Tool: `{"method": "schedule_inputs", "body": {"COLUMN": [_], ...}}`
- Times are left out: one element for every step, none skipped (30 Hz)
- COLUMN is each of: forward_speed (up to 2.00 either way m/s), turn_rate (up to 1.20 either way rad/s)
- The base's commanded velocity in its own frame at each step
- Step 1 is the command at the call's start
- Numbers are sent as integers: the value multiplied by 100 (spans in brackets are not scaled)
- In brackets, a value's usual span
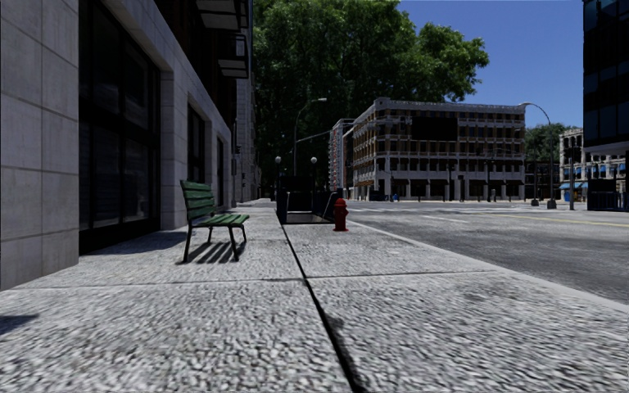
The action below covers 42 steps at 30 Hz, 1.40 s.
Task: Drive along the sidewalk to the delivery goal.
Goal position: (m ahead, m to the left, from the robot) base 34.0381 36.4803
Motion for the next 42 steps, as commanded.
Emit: {"method": "schedule_inputs", "body": {"forward_speed": [200, 200, 200, 200, 200, 200, 200, 200, 200, 200, 200, 200, 200, 200, 200, 200, 200, 200, 200, 200, 200, 200, 200, 200, 200, 200, 200, 200, 200, 200, 200, 200, 200, 200, 200, 200, 200, 200, 200, 200, 200, 200], "turn_rate": [0, 0, 0, 0, 0, 0, 0, 0, 0, 0, 0, 0, 0, 0, 0, 0, 0, 0, 0, 0, 0, 0, 0, 0, 0, 0, 0, 0, 0, 0, 0, 0, 0, 0, 0, 2, 7, 9, 9, 9, 10, 12]}}
